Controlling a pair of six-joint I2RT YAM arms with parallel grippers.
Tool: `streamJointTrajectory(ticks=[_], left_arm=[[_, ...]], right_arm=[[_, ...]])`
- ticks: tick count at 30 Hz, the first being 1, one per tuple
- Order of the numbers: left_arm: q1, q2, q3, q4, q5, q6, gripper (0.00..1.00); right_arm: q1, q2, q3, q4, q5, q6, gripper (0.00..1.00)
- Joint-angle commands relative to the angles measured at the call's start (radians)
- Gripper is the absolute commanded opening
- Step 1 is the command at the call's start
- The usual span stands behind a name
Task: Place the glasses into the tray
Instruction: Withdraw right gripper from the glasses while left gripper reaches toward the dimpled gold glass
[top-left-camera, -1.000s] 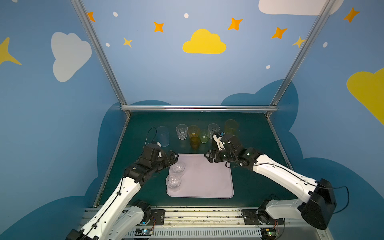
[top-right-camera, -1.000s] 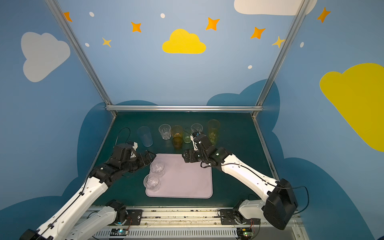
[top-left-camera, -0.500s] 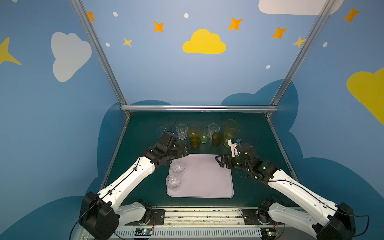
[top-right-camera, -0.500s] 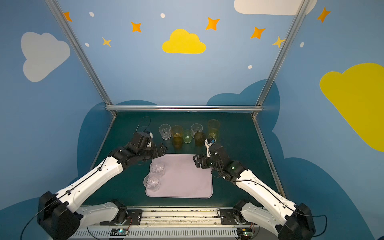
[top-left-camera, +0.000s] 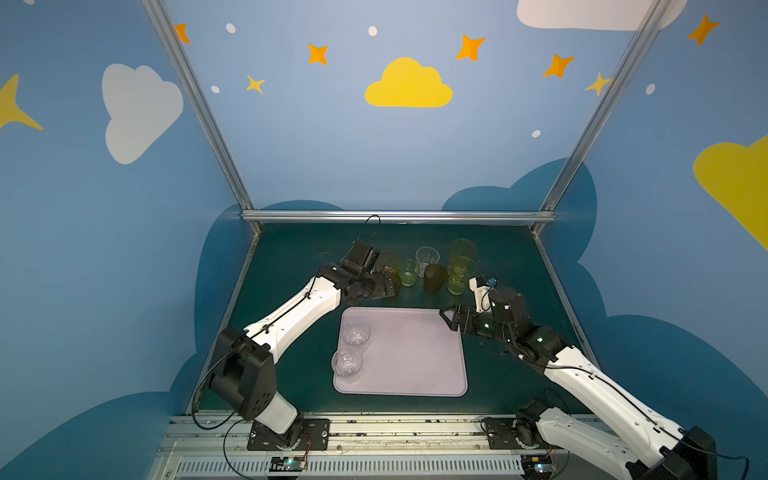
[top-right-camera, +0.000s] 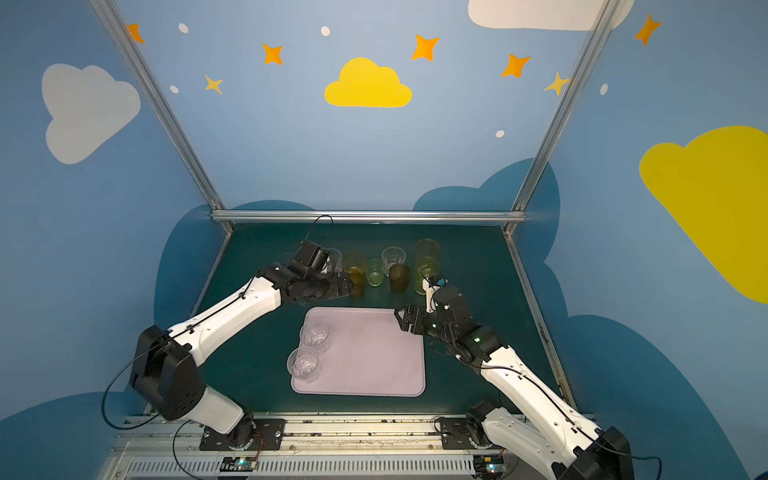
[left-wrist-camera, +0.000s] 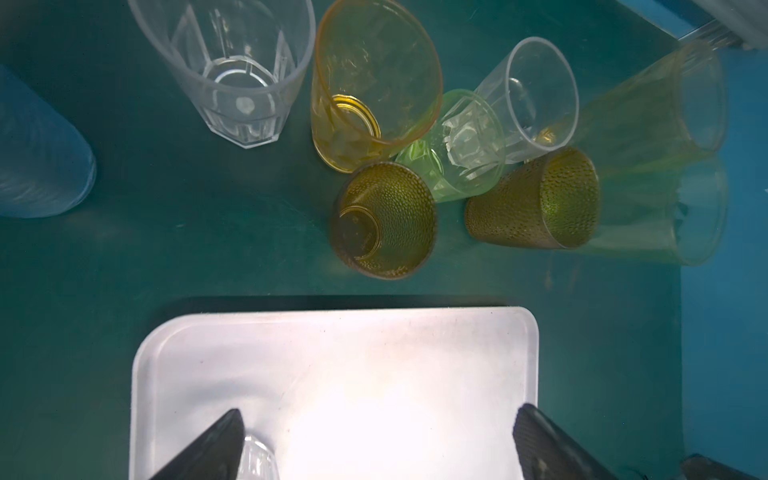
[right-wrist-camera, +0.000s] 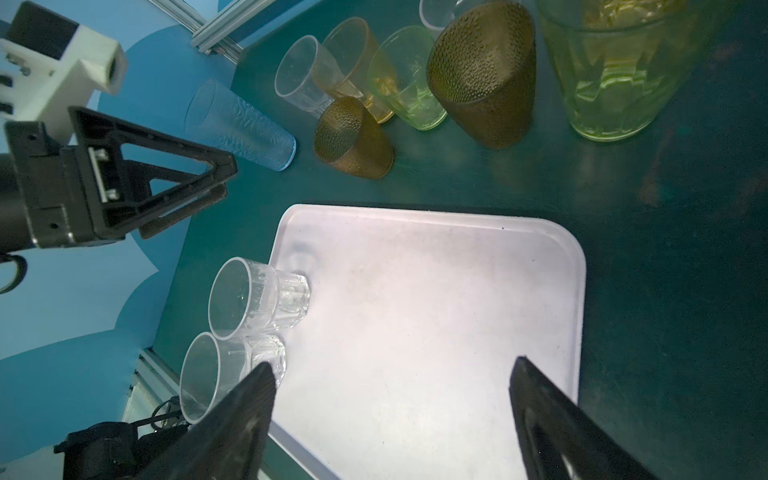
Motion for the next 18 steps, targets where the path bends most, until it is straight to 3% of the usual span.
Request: streamJointTrajectory(ticks=[1,9,13,18], left_arm=[[-0.005,0.051,0.061,-0.043,-0.01,0.028,1.0],[-0.005,0.165,0.152,-0.092,-0.064,0.049,0.94],[-0.003,0.207,0.182,-0.124,-0.093,0.062,0.79],[0.0,0.256,0.208,-0.136,-0.104,0.07,0.69]], right_arm=[[-0.02,-0.034,-0.022,0.02,-0.037,-0.009,0.87],[-0.036,-0.054,-0.065,0.026,-0.055,-0.009,0.87],[-0.043,-0.08,-0.085,0.023,-0.044,-0.01,0.87],[-0.047,-0.12,-0.11,0.033,-0.031,-0.004,0.87]])
